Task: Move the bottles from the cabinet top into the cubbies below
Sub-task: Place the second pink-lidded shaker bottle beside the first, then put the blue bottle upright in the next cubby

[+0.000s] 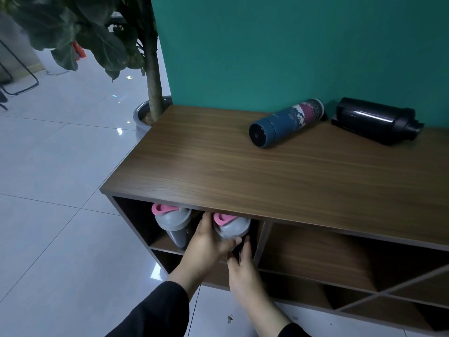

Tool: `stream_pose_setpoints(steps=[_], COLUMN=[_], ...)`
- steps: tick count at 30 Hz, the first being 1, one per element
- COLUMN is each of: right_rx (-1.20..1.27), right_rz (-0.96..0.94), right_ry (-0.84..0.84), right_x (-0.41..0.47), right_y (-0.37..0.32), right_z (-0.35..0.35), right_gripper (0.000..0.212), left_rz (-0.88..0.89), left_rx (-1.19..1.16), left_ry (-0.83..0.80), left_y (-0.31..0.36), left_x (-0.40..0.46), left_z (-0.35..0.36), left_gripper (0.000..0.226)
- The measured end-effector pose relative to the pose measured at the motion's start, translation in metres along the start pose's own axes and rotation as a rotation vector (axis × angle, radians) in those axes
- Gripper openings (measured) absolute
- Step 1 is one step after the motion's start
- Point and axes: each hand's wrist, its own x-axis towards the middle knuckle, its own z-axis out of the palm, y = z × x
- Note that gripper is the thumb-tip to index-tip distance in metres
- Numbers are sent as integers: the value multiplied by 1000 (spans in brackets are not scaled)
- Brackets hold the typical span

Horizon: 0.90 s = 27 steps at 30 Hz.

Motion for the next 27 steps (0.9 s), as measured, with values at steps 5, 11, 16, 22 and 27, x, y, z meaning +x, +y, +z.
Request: stream_pose_setpoints(steps=[5,11,16,22,27], right_rx=[-47,-144,-498,-1006,-994], right_rz=[-29,-545,-758,-460,-484], right_ry=[-41,208,455,304,342], right_x=[-43,-91,-32,23,17], right_y=[2,-69,-103,-90,-93], right_z=[-24,-99,-194,-238,-236], right_gripper=[28,36,22,63,65], left_rz=[75,821,564,352,170], left_rx=[390,392,332,468,552], left_ry=[259,372,351,293,141], left_y=[-2,63,147,201,212], left_x=[-55,-80,-30,72,137], left_z=[-7,-20,-13,1,14], left_gripper=[20,38,36,80,102])
